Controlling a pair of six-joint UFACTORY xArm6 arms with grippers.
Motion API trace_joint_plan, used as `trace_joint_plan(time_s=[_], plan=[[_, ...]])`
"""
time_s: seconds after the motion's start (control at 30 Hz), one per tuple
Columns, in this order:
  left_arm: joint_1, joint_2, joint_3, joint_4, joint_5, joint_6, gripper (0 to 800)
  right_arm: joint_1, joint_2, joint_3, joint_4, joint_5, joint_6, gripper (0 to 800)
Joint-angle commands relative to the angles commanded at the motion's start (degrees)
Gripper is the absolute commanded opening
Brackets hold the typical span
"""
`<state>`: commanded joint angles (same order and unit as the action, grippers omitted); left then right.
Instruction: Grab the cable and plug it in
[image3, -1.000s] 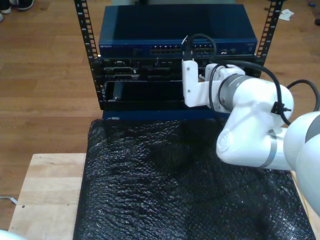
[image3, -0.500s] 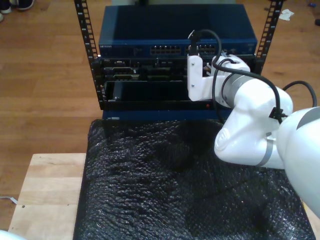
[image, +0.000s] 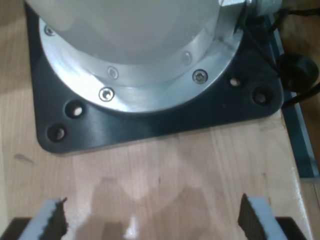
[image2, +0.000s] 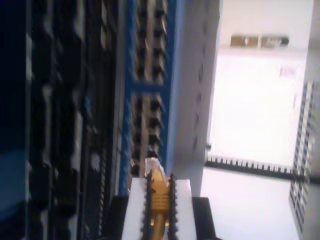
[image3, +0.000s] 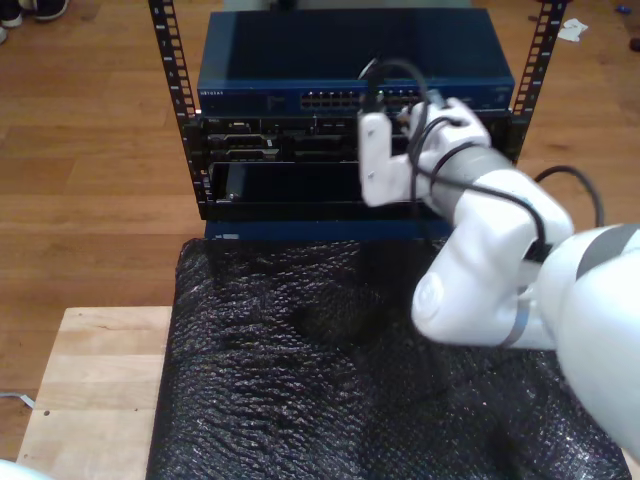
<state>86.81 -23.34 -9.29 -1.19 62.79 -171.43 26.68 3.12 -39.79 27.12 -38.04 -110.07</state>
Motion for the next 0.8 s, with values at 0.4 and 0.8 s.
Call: trace_joint_plan(time_s=[0.4,0.8], plan=[[-0.1,0.0,0.0,0.0,0.0,0.0,800,1.7,3.0,5.1,-0.1,-25.4,-6.2,0],[0.0,0.0,0.0,0.0,0.0,0.0,800,0.9,6.3,1.7,-7.0,-18.8,-5.7,0]])
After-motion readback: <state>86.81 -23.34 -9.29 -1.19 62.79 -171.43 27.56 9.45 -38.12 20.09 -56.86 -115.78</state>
